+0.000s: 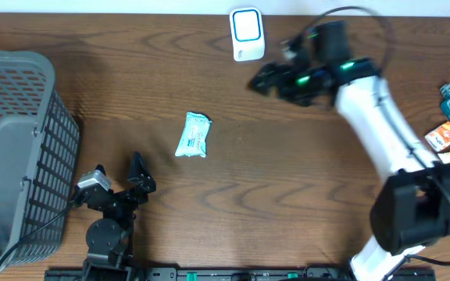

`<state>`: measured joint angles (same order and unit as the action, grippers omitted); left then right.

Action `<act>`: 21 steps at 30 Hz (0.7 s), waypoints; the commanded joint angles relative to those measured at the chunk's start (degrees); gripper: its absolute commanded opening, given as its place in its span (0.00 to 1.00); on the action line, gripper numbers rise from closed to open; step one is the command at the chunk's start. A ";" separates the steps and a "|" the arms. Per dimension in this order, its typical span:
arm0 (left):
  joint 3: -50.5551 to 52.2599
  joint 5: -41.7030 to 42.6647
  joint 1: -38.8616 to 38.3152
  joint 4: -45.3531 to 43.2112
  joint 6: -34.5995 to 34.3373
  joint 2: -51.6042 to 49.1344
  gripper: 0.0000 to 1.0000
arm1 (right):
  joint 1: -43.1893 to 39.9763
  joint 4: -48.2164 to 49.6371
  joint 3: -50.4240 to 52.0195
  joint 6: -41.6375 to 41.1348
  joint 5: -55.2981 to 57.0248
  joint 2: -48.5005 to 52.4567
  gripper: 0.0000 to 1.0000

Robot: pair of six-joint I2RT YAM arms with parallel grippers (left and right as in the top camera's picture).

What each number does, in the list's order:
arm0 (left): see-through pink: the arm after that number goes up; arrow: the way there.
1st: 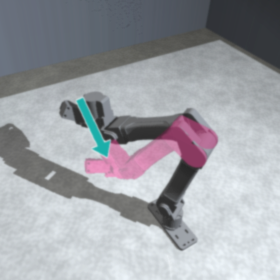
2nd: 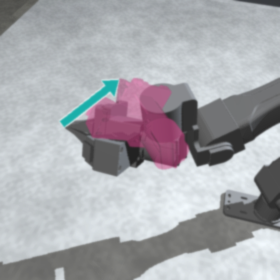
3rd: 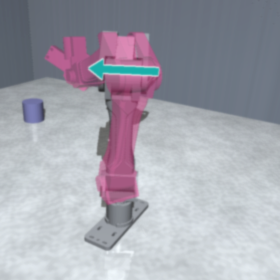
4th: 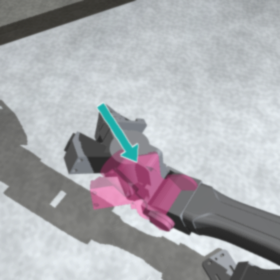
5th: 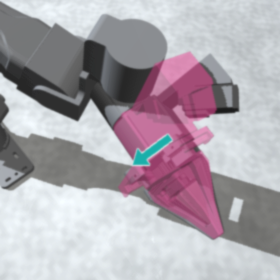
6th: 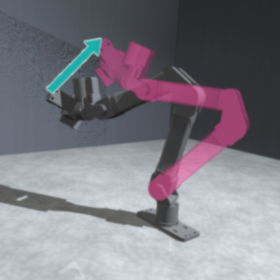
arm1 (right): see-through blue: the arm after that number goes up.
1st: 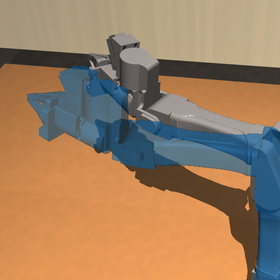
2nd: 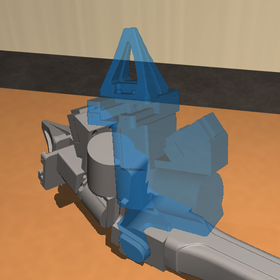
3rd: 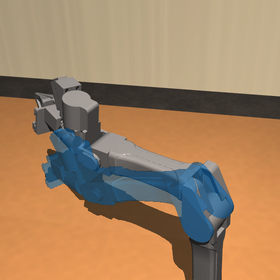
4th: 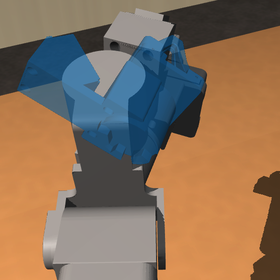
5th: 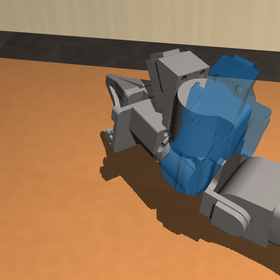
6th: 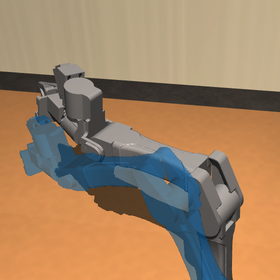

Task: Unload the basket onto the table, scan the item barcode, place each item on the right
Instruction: 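Move the right gripper over the green wipe pack and grasp it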

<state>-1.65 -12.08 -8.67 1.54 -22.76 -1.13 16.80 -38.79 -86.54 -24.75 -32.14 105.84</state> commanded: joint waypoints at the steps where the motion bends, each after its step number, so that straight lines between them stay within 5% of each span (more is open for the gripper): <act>1: 1.18 -0.35 0.24 1.90 -0.46 0.09 0.98 | 9.31 4.61 5.44 -5.92 8.57 0.31 0.96; 10: 1.18 -0.35 0.24 1.90 -0.48 0.09 0.98 | 20.48 19.74 12.90 -12.17 16.63 1.57 0.99; 21: 1.18 -0.35 0.24 1.90 -0.46 0.09 0.98 | 21.66 26.60 13.16 -23.56 14.16 12.66 0.86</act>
<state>-1.63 -12.10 -8.67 1.54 -22.76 -1.13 38.33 -13.78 -73.97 -44.38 -16.71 115.33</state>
